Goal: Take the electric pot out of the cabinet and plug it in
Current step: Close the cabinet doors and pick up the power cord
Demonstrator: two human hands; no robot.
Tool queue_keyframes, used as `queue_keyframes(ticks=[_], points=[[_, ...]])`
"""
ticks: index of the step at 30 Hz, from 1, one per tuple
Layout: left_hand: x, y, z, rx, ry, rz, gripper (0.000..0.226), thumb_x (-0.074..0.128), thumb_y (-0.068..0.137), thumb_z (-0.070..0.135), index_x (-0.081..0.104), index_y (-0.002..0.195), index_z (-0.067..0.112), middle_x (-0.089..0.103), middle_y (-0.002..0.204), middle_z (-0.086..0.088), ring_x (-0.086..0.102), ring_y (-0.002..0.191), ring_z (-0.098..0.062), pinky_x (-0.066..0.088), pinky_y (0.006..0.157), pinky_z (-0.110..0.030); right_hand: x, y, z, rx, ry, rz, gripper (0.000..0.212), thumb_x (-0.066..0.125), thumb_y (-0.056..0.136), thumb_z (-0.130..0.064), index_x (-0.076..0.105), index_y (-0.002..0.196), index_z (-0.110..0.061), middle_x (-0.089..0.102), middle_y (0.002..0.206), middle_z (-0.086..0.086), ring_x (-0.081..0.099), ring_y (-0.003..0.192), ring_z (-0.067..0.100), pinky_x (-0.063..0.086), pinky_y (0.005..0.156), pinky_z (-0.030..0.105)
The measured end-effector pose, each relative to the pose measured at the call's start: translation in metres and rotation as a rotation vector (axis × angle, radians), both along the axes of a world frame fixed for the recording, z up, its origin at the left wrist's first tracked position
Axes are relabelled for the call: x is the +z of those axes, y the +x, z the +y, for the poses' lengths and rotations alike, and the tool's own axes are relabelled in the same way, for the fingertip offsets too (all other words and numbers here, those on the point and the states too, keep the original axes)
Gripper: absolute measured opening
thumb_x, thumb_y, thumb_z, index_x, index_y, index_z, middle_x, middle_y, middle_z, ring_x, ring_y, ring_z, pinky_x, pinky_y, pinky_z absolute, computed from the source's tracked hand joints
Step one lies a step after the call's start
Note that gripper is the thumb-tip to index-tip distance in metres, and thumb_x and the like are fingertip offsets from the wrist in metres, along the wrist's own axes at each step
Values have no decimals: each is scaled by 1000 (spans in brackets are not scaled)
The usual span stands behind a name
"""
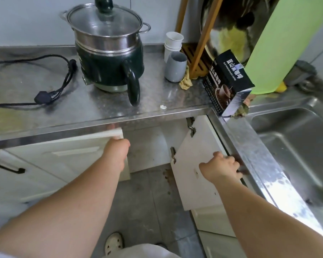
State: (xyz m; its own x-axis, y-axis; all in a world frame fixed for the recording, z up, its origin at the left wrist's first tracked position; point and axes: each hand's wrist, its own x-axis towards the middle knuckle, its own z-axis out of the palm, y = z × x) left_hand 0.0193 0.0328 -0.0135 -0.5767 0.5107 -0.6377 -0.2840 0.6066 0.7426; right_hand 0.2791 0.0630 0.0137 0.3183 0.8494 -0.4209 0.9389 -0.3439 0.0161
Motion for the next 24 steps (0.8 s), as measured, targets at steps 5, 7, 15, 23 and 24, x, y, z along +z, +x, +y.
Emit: queue_keyframes(ticks=[5, 7, 15, 23, 24], points=[[-4, 20, -15, -150, -67, -30, 39, 49, 82, 7, 52, 121, 12, 54, 96, -14, 50, 75, -26, 49, 82, -36, 1, 5, 5, -46, -24, 73, 71, 50, 71, -40, 31, 137, -23, 33, 132, 15, 27, 123, 34, 34, 93, 50], [-8, 22, -23, -161, -86, -30, 41, 51, 82, 8, 53, 122, 13, 54, 111, -13, 54, 89, -28, 50, 87, -36, 2, 4, 5, -32, -23, 114, 70, 51, 72, -37, 31, 137, -23, 33, 133, 16, 27, 122, 35, 35, 92, 48], [-2, -7, -41, -85, -82, -1, 13, 51, 84, 11, 55, 95, 16, 52, 86, -6, 54, 91, -29, 47, 85, -36, -8, -37, 3, -161, -41, 562, 47, 50, 79, -18, 46, 124, -4, 52, 122, 23, 59, 94, 35, 53, 69, 37], [1, -44, -50, -10, -37, -15, 12, 51, 83, 9, 57, 76, 17, 53, 80, -5, 54, 87, -28, 47, 77, -35, -16, -125, 2, -265, -245, 1124, 32, 55, 85, -6, 54, 117, -2, 60, 116, 21, 63, 98, 31, 55, 71, 37], [3, -48, -50, 1, -29, -28, 8, 52, 83, 10, 58, 83, 15, 54, 84, -5, 56, 89, -26, 47, 76, -34, -15, -136, 5, -299, -269, 1197, 28, 54, 86, -6, 55, 114, -3, 59, 118, 19, 62, 103, 30, 54, 72, 37]])
